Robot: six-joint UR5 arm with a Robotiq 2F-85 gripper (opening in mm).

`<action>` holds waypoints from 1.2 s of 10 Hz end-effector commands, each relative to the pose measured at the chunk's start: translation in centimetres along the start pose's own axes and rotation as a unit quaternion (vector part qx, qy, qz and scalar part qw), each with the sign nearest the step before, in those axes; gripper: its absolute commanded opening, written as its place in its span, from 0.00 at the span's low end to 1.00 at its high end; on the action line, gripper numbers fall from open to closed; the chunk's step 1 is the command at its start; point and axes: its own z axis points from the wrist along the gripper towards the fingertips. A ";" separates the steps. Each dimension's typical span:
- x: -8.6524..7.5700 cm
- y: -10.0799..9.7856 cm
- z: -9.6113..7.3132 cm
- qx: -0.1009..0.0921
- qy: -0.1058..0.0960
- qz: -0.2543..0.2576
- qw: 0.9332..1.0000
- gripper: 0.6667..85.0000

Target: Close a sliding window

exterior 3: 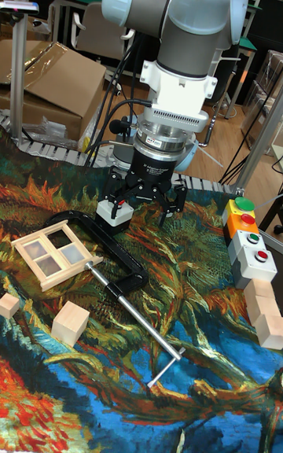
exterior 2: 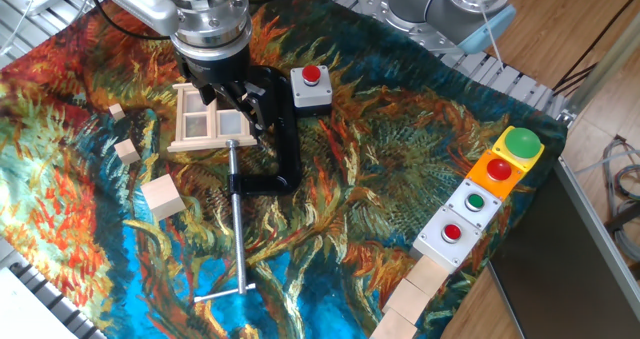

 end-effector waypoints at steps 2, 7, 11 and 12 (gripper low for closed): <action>-1.5 2.2 0.0 -0.033 -0.029 -0.062 0.997 0.01; -1.6 2.3 0.0 -0.029 -0.030 -0.062 0.997 0.02; -2.1 3.0 -0.4 -0.034 -0.037 -0.078 0.996 0.01; -2.5 3.3 -0.8 -0.035 -0.043 -0.086 0.995 0.01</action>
